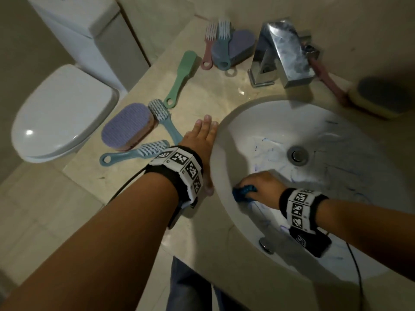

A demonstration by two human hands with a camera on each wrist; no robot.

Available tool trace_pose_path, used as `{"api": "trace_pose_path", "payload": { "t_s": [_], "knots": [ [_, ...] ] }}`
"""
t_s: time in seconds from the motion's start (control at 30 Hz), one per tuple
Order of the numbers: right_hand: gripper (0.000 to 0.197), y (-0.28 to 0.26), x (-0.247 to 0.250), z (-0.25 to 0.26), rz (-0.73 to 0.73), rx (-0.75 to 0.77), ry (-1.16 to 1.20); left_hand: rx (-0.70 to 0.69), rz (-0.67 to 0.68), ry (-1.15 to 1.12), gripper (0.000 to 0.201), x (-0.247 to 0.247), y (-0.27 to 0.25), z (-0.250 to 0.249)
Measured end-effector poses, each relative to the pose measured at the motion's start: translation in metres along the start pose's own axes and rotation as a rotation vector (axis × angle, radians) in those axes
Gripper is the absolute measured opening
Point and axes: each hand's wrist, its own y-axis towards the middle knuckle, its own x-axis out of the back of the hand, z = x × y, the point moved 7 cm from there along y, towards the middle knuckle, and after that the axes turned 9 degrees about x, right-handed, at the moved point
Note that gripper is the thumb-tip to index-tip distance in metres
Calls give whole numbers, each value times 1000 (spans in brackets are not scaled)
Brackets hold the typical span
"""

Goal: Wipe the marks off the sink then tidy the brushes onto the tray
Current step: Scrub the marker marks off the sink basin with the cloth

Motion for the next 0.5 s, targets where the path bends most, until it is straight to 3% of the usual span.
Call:
{"api": "trace_pose_path", "payload": {
  "t_s": [0.07, 0.2, 0.23, 0.33, 0.4, 0.5],
  "knots": [
    [38, 11, 8, -8, -33, -24, -25, 10, 0, 26, 161, -1, -2, -1],
    [40, 36, 35, -14, -296, -100, -16, 16, -11, 11, 163, -1, 1, 2],
    [41, 34, 32, -11, -283, -93, 12, 6, -11, 7, 164, -1, 1, 2],
    [38, 7, 2, 5, 8, 29, -12, 3, -16, -15, 166, -1, 3, 3],
    [35, -10, -6, 10, 128, 86, -56, 0, -15, -48, 166, -1, 2, 4],
    [35, 6, 7, 3, 11, 40, -5, 6, -17, -64, 166, -1, 3, 3]
  ]
}}
